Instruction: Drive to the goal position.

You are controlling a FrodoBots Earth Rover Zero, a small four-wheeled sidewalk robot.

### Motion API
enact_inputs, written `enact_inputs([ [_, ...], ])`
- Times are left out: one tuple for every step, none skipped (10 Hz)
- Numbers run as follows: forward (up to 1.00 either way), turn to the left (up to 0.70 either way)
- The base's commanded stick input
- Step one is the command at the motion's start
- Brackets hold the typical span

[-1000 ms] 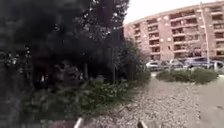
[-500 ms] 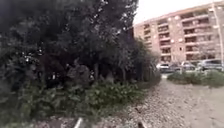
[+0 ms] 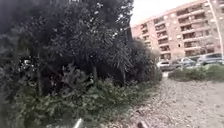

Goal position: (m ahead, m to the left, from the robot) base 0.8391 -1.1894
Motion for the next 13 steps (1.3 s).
enact_inputs([
  [0.42, 0.00],
  [0.30, 0.00],
  [0.18, 0.00],
  [0.05, 0.00],
  [0.77, 0.01],
  [1.00, 0.01],
  [1.00, 0.01],
  [1.00, 0.01],
  [0.81, 0.01],
  [0.39, 0.00],
  [0.00, 0.00],
  [0.00, 0.00],
  [0.00, 0.00],
])
